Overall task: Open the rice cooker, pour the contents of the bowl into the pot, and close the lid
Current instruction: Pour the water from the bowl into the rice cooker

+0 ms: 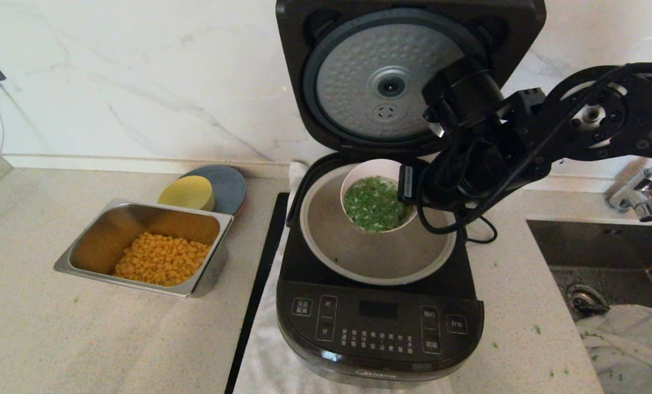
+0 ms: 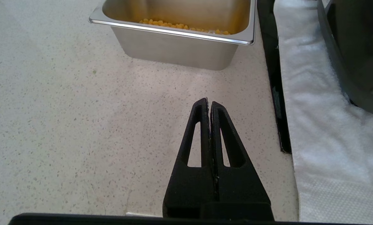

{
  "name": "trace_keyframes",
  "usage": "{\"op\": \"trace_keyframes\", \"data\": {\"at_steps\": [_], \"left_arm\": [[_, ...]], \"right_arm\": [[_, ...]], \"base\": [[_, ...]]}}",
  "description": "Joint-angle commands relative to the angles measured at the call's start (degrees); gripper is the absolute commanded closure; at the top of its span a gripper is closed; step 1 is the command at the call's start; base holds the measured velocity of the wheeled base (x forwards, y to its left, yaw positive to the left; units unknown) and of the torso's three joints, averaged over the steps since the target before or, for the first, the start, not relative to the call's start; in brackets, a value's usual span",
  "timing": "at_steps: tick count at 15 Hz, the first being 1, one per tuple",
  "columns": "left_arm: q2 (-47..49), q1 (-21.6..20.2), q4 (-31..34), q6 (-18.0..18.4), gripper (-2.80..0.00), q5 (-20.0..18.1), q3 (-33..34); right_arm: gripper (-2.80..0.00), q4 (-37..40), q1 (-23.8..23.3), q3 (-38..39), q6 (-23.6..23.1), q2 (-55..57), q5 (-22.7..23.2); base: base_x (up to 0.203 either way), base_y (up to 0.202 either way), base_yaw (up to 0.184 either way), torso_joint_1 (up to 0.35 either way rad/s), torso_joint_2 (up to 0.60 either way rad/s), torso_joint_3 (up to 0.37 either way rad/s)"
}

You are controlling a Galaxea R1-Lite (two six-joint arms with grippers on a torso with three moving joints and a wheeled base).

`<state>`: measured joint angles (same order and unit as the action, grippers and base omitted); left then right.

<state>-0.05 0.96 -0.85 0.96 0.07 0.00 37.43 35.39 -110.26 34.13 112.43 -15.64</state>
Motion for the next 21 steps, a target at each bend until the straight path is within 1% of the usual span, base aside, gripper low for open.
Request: {"op": "trace_keyframes", "data": {"at_steps": [1,3,5,9,13,16,18,21], "left_arm": [[-0.04,0.0,0.0,0.0,0.0,0.01,0.44],[-0.04,0.0,-0.03,0.0,0.0,0.01,0.44],[-0.04,0.0,-0.03,0.0,0.0,0.01,0.44],[-0.04,0.0,-0.03,0.0,0.0,0.01,0.44],[-0.04,0.0,-0.03,0.0,0.0,0.01,0.44],[-0.04,0.0,-0.03,0.0,0.0,0.01,0.44],[-0.04,0.0,-0.03,0.0,0.0,0.01,0.44],[-0.04,0.0,-0.03,0.0,0.0,0.01,0.44]], "right_arm": [[0.0,-0.31,2.1,0.22,-0.39,-0.15,-5.07],[0.0,-3.45,2.67,1.12,-2.13,0.43,-9.65],[0.0,-8.28,3.63,4.58,-5.1,0.2,-13.23],[0.0,-24.34,5.56,13.62,-14.53,-0.94,-23.08],[0.0,-43.49,7.09,23.15,-25.09,-3.09,-29.56],[0.0,-60.65,7.47,30.53,-33.4,-3.97,-31.1],[0.0,-73.36,7.62,34.57,-40.5,-3.54,-31.59],[0.0,-91.52,8.66,38.92,-52.4,-2.12,-32.08]], "base": [[0.0,0.0,0.0,0.0,0.0,0.0],[0.0,0.0,0.0,0.0,0.0,0.0],[0.0,0.0,0.0,0.0,0.0,0.0],[0.0,0.0,0.0,0.0,0.0,0.0],[0.0,0.0,0.0,0.0,0.0,0.0],[0.0,0.0,0.0,0.0,0.0,0.0],[0.0,0.0,0.0,0.0,0.0,0.0],[0.0,0.0,0.0,0.0,0.0,0.0]]}}
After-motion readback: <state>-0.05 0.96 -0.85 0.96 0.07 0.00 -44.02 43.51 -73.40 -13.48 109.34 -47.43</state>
